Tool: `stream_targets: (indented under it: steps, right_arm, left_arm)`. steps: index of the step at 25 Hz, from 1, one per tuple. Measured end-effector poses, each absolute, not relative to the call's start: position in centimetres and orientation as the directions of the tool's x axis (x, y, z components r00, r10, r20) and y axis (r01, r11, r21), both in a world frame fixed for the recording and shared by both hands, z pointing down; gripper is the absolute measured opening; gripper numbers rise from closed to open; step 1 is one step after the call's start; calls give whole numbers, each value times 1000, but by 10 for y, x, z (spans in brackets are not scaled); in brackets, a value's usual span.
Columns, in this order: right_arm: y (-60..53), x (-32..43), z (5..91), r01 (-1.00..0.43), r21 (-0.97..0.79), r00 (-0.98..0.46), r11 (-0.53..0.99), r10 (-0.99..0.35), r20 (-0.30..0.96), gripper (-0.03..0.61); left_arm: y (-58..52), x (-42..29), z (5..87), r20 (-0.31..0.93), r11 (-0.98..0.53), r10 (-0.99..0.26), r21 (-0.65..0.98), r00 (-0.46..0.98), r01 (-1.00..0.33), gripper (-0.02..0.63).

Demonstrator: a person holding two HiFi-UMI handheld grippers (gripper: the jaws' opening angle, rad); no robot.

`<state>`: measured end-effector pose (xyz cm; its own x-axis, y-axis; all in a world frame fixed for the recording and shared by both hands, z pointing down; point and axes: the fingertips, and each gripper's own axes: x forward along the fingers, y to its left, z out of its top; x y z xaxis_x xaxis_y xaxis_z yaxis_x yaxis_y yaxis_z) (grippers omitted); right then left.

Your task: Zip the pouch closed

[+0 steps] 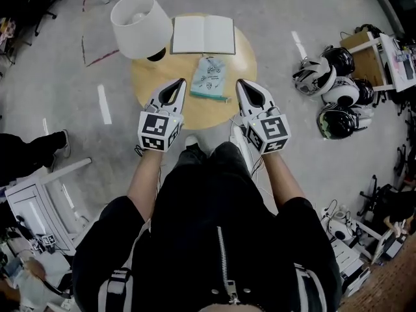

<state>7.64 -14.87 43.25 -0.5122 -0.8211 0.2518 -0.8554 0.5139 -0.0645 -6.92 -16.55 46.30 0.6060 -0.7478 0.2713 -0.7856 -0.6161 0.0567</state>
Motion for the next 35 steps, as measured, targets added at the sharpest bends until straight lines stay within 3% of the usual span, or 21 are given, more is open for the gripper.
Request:
stream_targets:
  steps: [12,23,35]
  right_arm:
    - [-219,103,456,-824,-79,-559,561,-780,281,5]
    - [-208,133,558,-795,-79,-560,601,-678,476,6]
    - [-156,128,681,-449,-27,-596,893,-277,754,137]
  left_arm:
    - [-220,-29,491,324,-592,-740,103,590,-799,2]
    - [-214,-15,551,441,-578,-689,145,575,-803,2]
    - [-186,-35,577,511,-505,-695,154,506,-849,2]
